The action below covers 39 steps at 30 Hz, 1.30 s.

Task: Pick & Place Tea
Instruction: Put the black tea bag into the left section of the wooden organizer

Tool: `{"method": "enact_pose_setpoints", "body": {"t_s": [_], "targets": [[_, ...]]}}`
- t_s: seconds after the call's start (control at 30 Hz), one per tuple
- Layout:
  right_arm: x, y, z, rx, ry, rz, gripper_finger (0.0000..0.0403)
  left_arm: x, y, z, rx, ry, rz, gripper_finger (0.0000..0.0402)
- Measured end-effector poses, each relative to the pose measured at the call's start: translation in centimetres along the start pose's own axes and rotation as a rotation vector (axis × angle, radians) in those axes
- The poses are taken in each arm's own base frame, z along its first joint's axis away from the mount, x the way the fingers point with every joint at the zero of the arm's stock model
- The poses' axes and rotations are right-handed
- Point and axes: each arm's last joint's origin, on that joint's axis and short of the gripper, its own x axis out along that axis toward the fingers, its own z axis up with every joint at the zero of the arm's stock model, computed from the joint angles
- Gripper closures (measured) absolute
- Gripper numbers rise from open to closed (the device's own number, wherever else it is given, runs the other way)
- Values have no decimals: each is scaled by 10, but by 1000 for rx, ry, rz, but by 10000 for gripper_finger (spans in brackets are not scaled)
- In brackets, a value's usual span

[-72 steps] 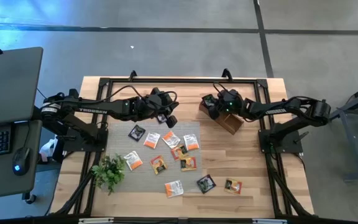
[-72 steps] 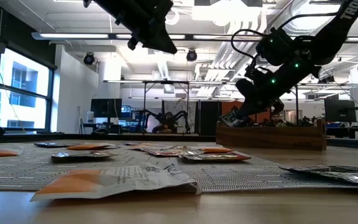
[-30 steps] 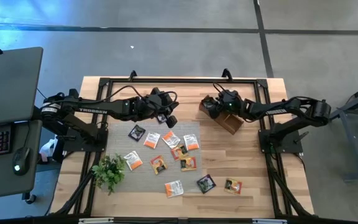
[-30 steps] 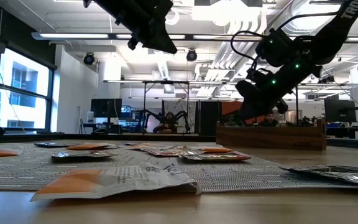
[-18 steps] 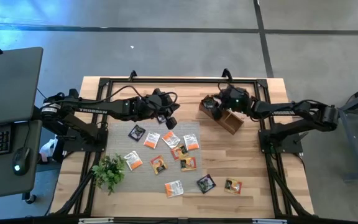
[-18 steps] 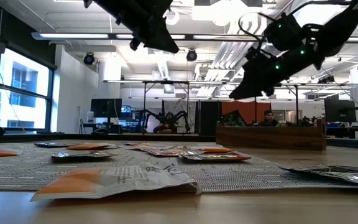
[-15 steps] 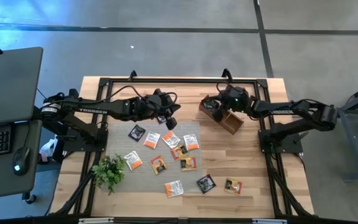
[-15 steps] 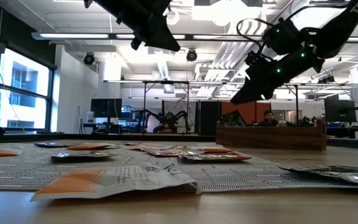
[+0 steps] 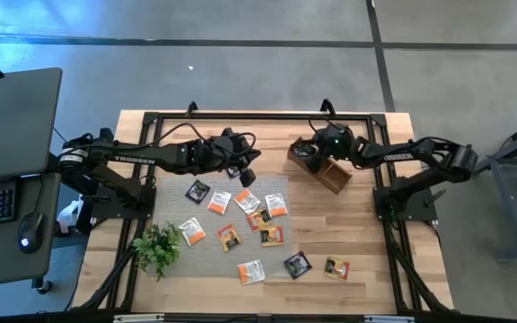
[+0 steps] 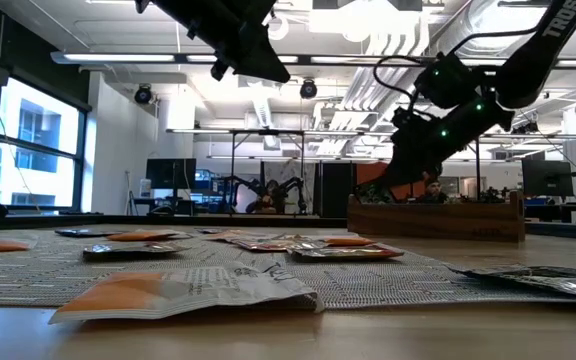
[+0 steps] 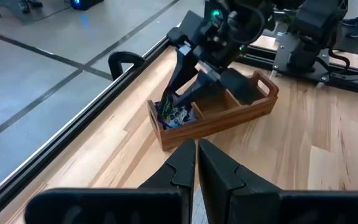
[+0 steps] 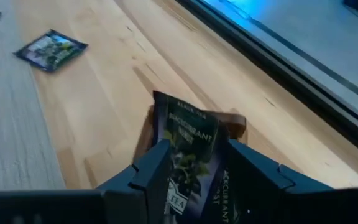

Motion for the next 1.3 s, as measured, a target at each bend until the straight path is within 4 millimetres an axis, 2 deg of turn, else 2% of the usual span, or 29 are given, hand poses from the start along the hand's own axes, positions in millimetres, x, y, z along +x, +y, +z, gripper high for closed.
{"method": "enact_pose_setpoints", "body": {"t_s": [0.17,0.43,0.63,0.87,1.07,1.3], "targets": [[3,0,-1,-1,-8,-1,290,0,0,0,1,3,1,385],[2,0,2,50,-29,-2,396,0,1,-4,4,43,8,385],[-6,3,5,222,-30,-101,397,0,1,-7,-9,68,14,385],[-12,29,6,363,-88,-223,397,0,1,-7,0,64,20,385],[-17,49,0,393,-135,-397,394,0,2,-6,2,61,37,385],[-18,53,0,411,-148,-383,380,0,2,-6,0,53,36,385]]}}
